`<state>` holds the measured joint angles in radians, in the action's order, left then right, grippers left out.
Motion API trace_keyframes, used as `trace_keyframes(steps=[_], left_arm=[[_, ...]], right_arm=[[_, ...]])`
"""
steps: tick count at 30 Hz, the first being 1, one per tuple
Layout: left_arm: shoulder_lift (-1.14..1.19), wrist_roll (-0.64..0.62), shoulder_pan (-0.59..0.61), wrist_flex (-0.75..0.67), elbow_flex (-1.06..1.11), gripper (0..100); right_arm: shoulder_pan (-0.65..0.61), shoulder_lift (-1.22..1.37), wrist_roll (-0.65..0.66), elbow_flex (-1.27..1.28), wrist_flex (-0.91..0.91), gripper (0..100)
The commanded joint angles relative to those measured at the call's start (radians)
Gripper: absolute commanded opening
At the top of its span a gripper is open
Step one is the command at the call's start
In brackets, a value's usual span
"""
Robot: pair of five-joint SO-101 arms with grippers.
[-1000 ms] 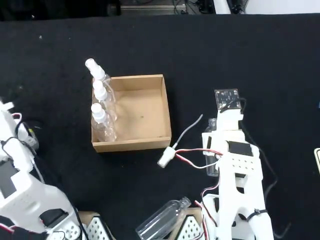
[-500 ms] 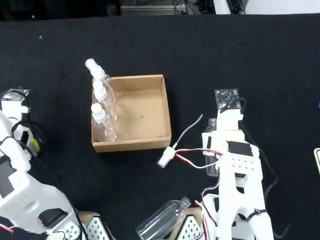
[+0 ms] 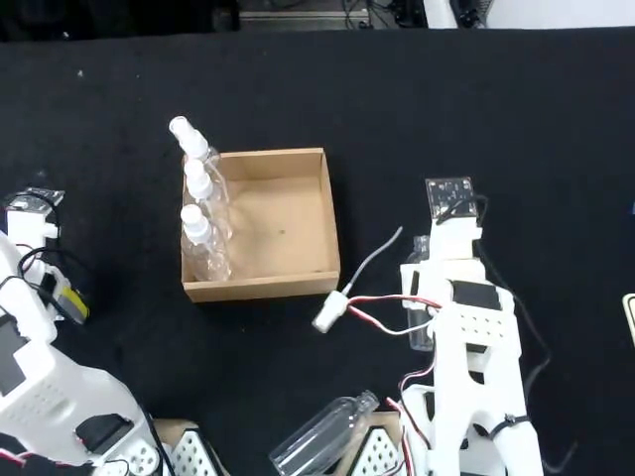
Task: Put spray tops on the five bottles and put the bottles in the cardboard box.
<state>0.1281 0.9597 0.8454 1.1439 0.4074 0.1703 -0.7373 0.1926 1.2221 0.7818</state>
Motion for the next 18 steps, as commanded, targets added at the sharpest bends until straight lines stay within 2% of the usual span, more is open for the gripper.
trace_keyframes(steps=[1,18], left_arm=[[-0.012,0.015,0.018,-0.054,0.005,21],[-0.011,-0.034,-0.004,-0.057,-0.031,21]], right_arm=[[-0.011,-0.050,0.003,-0.005,-0.015,1.1],[-0.011,-0.050,0.003,-0.005,-0.015,1.1]])
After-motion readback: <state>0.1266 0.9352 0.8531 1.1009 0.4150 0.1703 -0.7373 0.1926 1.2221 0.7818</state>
